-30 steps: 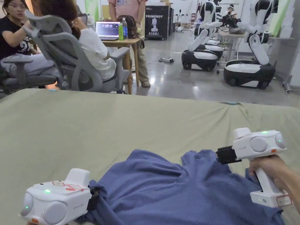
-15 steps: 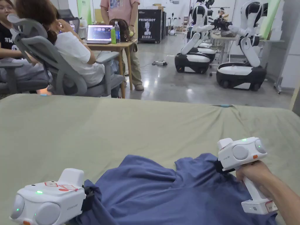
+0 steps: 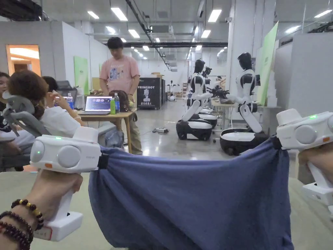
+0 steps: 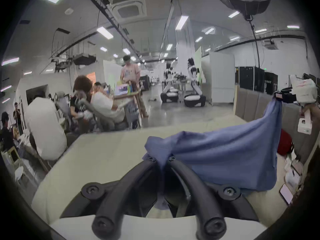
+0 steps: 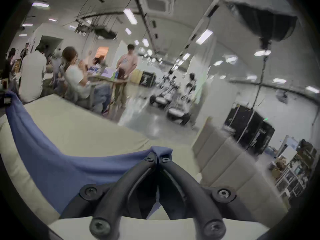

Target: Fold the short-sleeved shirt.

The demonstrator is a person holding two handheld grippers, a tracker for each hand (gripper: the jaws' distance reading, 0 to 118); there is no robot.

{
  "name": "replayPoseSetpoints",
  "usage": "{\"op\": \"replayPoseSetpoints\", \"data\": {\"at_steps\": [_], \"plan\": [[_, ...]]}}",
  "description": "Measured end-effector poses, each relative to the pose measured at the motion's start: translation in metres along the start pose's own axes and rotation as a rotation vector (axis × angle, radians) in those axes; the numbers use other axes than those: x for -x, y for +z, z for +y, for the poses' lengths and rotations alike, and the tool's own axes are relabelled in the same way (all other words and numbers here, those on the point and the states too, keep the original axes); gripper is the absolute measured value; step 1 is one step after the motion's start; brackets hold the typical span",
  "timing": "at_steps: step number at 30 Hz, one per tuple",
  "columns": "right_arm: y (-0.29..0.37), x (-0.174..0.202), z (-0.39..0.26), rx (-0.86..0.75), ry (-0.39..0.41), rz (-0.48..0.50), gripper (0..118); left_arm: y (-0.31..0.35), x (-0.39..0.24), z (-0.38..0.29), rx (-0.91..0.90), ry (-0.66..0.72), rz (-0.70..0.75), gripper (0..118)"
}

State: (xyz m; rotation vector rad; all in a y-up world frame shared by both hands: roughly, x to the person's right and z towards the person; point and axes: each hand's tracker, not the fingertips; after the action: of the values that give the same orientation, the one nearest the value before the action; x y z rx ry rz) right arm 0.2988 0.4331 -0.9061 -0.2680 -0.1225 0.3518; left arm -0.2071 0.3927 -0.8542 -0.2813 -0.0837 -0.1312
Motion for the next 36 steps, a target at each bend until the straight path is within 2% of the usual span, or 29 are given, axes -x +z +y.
{"op": "replayPoseSetpoints", "data": {"at_steps": [1,3,7,11,13,18,23,32,36], "plan": [[-0.001,-0.009,0.011,-0.045,0.006,-0.040,1,-0.003,-0.001,0.020,-0.030,-0.007,-0.006,3],[0.004,-0.028,0.031,-0.084,-0.033,-0.088,1,-0.010,-0.002,0.055,-0.064,-0.014,-0.010,3],[-0.003,-0.050,0.064,-0.099,-0.127,-0.077,1,-0.032,-0.004,0.102,-0.101,0.017,-0.021,3],[-0.002,-0.067,0.092,-0.133,-0.265,-0.063,1,-0.054,-0.002,0.131,-0.114,0.042,-0.007,3],[-0.010,-0.074,0.105,-0.161,-0.291,-0.070,1,-0.059,0.000,0.142,-0.130,0.046,0.004,3],[-0.006,-0.076,0.126,-0.202,-0.275,-0.087,1,-0.065,0.002,0.156,-0.163,0.052,0.018,3],[-0.005,-0.064,0.118,-0.220,-0.272,-0.076,1,-0.076,0.010,0.142,-0.167,0.086,0.019,3],[-0.065,-0.034,0.031,-0.087,-0.263,-0.012,1,-0.119,0.010,0.047,-0.022,0.075,-0.014,3],[-0.058,-0.027,0.000,-0.071,-0.264,0.019,1,-0.106,0.010,0.013,-0.003,0.067,-0.034,3]]}}
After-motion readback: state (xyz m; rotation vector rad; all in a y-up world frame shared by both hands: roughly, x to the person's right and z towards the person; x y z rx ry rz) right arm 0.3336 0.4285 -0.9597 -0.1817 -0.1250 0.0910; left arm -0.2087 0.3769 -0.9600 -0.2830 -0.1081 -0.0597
